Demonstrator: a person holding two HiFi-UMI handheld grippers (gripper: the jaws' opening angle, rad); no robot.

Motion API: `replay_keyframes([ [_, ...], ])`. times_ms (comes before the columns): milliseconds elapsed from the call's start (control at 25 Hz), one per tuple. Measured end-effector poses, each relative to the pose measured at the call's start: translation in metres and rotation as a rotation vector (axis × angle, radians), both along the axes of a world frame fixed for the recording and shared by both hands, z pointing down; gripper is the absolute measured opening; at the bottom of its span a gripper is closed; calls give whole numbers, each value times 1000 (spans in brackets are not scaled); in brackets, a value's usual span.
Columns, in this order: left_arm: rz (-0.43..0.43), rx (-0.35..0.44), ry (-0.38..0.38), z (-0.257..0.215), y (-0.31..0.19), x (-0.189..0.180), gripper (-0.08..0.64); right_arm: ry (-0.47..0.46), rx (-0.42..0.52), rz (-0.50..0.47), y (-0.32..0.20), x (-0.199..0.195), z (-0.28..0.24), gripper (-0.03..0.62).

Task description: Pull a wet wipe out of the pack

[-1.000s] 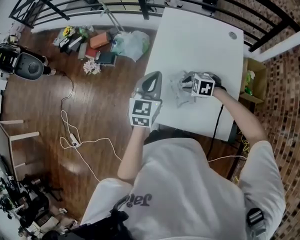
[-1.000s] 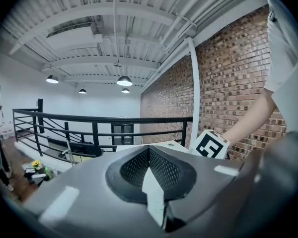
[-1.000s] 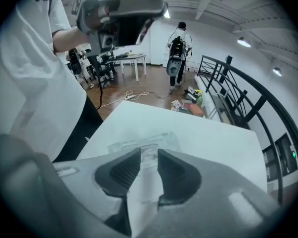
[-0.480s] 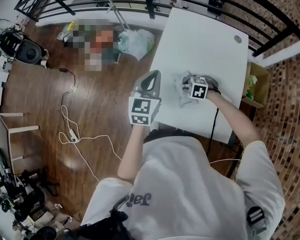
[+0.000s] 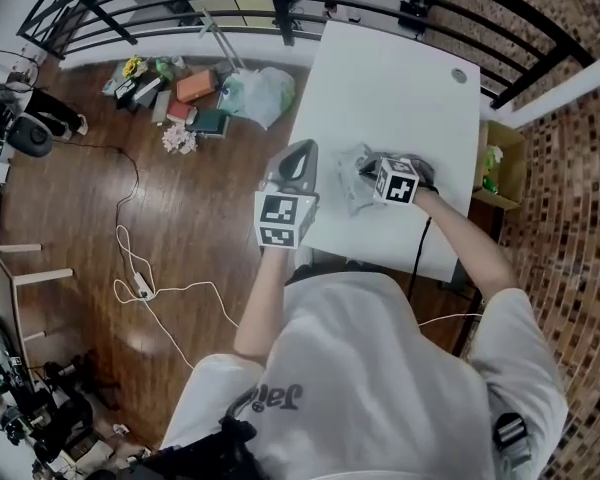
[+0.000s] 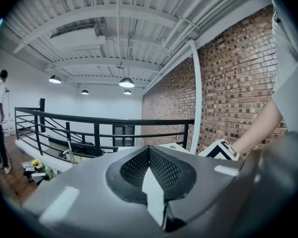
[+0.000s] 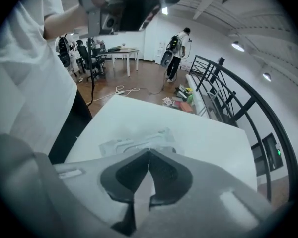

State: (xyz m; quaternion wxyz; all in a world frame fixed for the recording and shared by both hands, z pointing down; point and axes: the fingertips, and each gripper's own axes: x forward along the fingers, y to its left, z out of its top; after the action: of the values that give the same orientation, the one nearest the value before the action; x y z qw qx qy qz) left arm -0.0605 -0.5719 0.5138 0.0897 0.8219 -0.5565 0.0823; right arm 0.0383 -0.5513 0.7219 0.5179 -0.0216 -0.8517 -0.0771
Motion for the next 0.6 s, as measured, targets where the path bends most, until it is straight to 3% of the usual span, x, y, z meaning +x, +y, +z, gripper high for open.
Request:
replay_keyframes([
  [360, 74, 10, 17, -3, -12, 25, 15, -144, -30, 150, -3, 33, -78, -3],
  [600, 126, 7, 30, -1, -17, 40, 15, -276, -40, 336, -10, 76, -120, -3],
])
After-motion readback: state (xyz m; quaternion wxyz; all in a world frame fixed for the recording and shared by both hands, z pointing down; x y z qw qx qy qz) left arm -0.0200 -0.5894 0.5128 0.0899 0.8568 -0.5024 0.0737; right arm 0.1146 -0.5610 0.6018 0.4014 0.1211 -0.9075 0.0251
